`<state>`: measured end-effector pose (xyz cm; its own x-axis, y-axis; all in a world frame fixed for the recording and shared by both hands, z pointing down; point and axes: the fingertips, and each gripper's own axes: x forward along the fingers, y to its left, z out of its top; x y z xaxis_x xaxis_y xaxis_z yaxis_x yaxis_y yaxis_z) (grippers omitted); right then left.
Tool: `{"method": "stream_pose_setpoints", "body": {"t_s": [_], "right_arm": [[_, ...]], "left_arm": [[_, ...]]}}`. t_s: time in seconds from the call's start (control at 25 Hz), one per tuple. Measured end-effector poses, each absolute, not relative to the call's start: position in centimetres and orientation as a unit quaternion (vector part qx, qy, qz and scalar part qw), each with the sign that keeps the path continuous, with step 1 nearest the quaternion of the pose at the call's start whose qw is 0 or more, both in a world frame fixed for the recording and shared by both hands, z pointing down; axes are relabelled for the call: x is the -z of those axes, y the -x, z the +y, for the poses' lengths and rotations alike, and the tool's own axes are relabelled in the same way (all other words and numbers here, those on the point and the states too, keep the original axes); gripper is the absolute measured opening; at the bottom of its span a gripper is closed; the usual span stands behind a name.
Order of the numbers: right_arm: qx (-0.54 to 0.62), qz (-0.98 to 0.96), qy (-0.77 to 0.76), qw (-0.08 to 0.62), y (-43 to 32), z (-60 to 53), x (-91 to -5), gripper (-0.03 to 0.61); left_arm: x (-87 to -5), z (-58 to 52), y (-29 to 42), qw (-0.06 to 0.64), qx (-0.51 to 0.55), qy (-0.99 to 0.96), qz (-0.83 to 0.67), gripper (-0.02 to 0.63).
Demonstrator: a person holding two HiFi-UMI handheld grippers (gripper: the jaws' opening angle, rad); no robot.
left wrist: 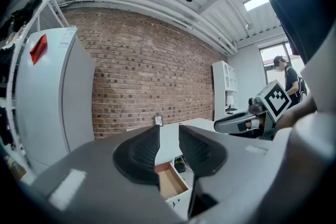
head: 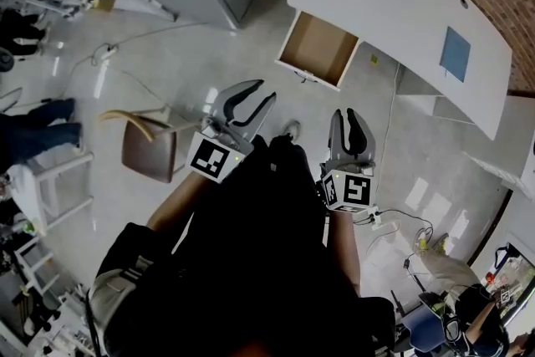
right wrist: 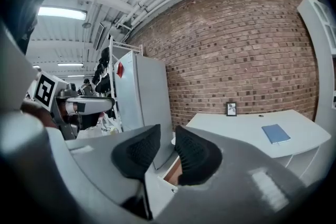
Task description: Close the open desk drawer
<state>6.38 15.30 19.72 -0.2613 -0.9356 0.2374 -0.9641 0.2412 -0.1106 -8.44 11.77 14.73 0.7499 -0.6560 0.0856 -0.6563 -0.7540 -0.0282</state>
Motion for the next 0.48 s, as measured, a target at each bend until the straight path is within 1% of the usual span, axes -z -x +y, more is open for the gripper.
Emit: {"method": "stream_pose_setpoints", "body": {"t_s": [0.2,0.48], "right_arm": [[-0.133,-0.801,-0.575,0.101,-6.7,13.4,-21.8,0.095],[-0.122,-0.813,-0.54,0.179,-7.1,10.1,-25.2,0.097]], "left_arm": [[-16.7,10.1,7.0,-0.02,-0.108,-0.945,-0.307,0.129],[-20.8,6.6,5.4,-0.037,-0.185,-0.951,-0.246,0.147]]}}
